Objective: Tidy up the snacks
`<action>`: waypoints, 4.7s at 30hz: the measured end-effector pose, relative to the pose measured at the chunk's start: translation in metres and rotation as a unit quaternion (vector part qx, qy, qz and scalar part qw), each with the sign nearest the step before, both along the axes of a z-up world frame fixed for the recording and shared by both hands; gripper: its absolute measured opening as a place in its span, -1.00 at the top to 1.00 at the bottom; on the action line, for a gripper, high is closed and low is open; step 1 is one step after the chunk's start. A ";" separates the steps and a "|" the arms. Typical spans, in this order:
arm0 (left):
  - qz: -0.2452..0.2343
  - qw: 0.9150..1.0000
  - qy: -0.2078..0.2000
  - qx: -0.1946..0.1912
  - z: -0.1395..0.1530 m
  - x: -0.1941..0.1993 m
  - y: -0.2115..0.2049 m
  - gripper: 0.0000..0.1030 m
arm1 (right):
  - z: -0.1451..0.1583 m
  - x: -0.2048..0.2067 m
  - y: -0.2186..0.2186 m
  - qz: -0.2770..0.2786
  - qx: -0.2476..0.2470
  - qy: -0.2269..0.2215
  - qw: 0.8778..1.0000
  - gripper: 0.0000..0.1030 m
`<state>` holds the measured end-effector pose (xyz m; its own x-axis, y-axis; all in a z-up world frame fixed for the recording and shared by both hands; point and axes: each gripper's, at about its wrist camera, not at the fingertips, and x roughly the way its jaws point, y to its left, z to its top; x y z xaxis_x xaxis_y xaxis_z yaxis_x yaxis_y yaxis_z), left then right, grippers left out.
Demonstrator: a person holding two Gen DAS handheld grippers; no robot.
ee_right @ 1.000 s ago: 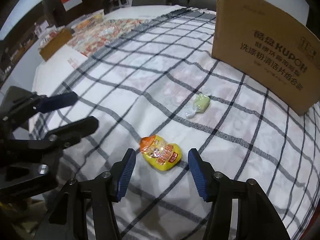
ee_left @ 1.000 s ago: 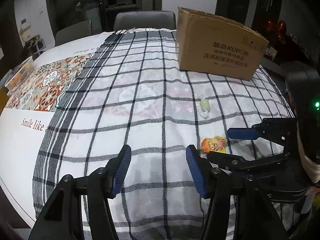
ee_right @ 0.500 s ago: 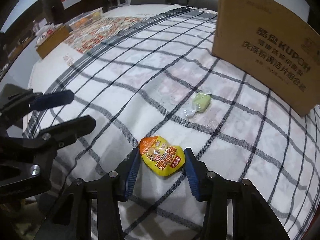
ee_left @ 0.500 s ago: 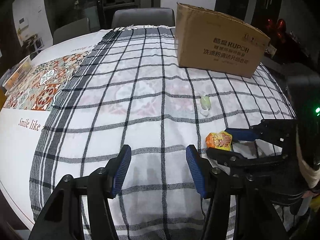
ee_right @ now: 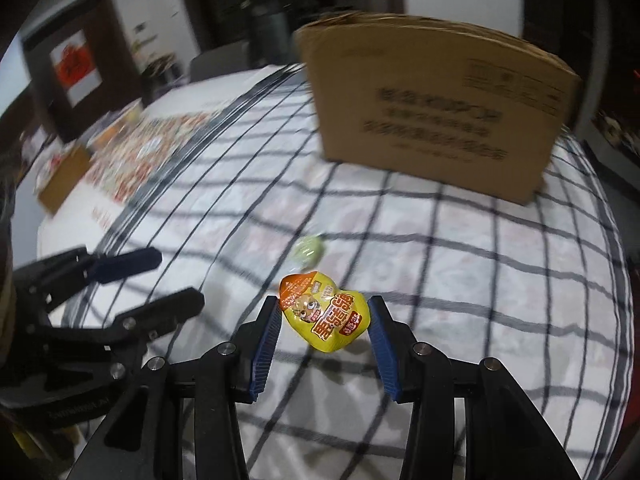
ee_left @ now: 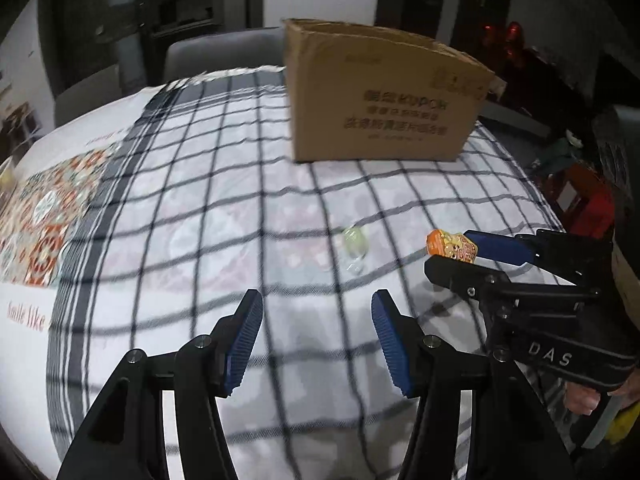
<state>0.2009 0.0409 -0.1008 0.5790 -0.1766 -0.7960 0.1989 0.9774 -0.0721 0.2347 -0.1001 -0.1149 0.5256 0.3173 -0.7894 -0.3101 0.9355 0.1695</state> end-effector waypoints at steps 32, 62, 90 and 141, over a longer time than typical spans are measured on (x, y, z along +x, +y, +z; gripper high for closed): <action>-0.030 0.999 0.037 0.007 -0.051 0.078 -0.047 0.55 | -0.020 0.036 -0.040 -0.086 0.023 0.018 0.996 0.12; -0.032 0.996 -0.081 -0.034 0.065 0.062 -0.041 0.63 | 0.072 0.025 -0.056 -0.096 0.037 -0.079 0.992 0.12; -0.038 0.990 -0.135 -0.025 0.141 0.165 -0.058 0.63 | 0.144 0.127 -0.081 -0.108 0.009 -0.139 0.984 0.12; 0.030 0.971 -0.236 0.017 0.164 -0.070 -0.034 -0.89 | 0.172 -0.107 -0.077 -0.156 -0.014 -0.191 0.969 -0.49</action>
<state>0.1310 0.0073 0.0636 0.8889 -0.1092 -0.4449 0.1447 0.9884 0.0465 0.1281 -0.1771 0.0573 0.8483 0.0777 -0.5237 -0.0474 0.9964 0.0709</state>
